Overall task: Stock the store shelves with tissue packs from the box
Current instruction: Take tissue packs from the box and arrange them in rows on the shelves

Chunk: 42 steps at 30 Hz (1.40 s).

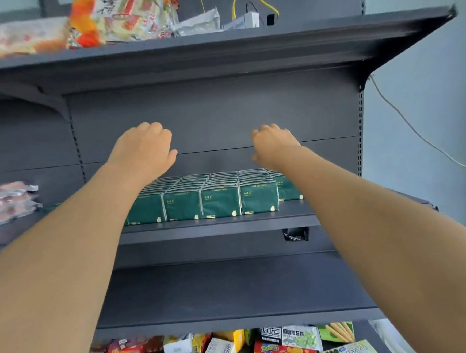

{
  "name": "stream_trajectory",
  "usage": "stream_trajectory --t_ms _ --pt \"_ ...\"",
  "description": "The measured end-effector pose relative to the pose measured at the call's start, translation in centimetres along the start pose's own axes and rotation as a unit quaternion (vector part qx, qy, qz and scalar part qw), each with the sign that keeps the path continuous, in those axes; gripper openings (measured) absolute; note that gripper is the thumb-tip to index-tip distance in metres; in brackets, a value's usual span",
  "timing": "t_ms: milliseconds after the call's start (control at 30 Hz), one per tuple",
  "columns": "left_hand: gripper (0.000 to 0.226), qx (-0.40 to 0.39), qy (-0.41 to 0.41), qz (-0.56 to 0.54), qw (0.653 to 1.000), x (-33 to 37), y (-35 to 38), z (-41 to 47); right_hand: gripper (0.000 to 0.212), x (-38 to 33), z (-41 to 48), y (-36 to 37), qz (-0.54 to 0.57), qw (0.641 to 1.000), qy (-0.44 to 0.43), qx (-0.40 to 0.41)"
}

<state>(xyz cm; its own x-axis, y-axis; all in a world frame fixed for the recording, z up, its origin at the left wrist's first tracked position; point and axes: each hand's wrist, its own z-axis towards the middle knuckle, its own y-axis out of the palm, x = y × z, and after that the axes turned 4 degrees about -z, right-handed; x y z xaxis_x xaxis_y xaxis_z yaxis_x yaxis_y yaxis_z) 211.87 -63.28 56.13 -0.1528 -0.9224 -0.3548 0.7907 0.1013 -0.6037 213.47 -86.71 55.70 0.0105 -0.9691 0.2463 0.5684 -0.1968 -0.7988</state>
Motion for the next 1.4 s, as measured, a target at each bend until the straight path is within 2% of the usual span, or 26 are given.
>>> stream_trajectory --t_ms 200,333,467,600,767,1000,1233,1400 --pt "0.038 -0.050 -0.016 0.046 0.998 0.5 -5.4 -5.2 0.037 -1.4 -4.9 -3.4 0.033 0.999 -0.033 0.023" --pt "0.038 -0.098 -0.024 0.035 0.994 1.8 -7.1 -8.8 0.036 -2.3 -8.8 -4.5 0.067 0.997 -0.038 0.023" --pt "0.039 -0.148 -0.045 0.014 0.988 2.3 -7.5 -12.8 0.032 -4.0 -12.3 -4.1 0.088 0.995 -0.050 -0.005" --pt "0.037 -0.191 -0.054 -0.009 0.980 1.9 -5.9 -16.8 0.037 -6.5 -14.4 -2.3 0.088 0.993 -0.063 -0.051" --pt "0.039 -0.256 -0.045 -0.041 0.965 1.0 0.9 -21.8 0.040 -11.2 -15.7 3.0 0.081 0.984 -0.085 -0.133" --pt "0.035 -0.337 -0.004 -0.120 0.934 -0.5 14.8 -28.3 0.042 -19.8 -15.8 14.4 0.077 0.956 -0.100 -0.265" --pt "0.038 -0.431 0.032 -0.171 0.885 -3.0 26.8 -34.0 0.041 -25.8 -18.9 25.6 0.075 0.907 -0.059 -0.409" --pt "0.037 -0.479 0.029 -0.221 0.849 -1.4 32.6 -38.9 0.046 -28.6 -23.6 32.3 0.083 0.858 -0.033 -0.506"
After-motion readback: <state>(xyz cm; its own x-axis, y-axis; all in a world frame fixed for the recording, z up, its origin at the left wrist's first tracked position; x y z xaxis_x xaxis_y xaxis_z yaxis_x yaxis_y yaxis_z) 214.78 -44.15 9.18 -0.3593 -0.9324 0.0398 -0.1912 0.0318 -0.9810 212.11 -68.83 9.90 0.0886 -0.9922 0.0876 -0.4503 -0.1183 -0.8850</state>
